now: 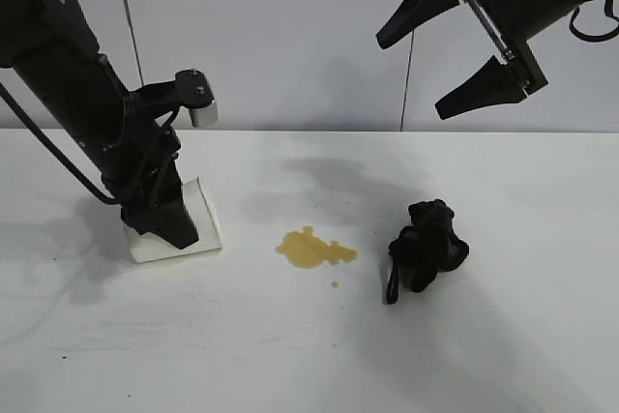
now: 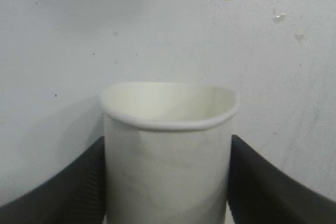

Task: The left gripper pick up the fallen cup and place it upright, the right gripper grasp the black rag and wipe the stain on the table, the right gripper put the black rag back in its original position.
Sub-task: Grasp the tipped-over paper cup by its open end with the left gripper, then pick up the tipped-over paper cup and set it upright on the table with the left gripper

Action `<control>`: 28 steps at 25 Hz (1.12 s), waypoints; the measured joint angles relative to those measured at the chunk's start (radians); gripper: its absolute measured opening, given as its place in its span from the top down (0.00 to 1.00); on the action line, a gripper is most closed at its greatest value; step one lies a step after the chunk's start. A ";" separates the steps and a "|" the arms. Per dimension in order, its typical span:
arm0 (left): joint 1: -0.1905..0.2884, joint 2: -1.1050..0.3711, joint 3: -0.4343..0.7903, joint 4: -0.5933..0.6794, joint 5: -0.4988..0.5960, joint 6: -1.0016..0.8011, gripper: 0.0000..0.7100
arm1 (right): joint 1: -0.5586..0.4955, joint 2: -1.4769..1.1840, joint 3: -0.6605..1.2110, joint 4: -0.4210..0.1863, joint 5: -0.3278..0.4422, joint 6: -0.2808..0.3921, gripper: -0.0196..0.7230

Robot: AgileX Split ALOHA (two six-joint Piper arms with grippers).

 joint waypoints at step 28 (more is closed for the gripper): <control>0.276 0.000 -0.003 -0.989 0.475 0.647 0.42 | 0.000 0.000 0.000 -0.022 -0.003 0.000 0.04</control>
